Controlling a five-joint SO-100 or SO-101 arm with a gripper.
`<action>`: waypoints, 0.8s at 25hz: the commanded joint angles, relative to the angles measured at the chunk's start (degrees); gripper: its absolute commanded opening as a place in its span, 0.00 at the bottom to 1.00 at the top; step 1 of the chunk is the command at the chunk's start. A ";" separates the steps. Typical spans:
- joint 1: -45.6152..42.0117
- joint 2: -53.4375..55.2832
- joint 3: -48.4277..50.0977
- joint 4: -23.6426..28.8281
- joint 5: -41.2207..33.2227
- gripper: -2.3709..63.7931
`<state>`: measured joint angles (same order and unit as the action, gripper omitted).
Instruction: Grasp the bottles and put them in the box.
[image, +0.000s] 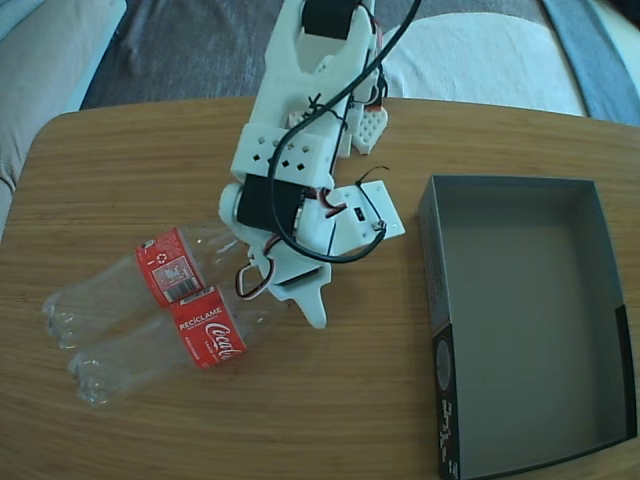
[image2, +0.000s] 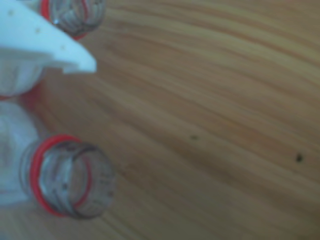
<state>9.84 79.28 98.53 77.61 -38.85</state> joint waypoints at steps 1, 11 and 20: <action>0.35 0.53 0.18 -1.49 0.26 0.83; -0.09 0.53 0.44 -5.19 1.67 0.83; 0.62 -2.99 0.44 -5.27 1.23 0.83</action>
<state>10.63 75.85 99.32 72.42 -37.35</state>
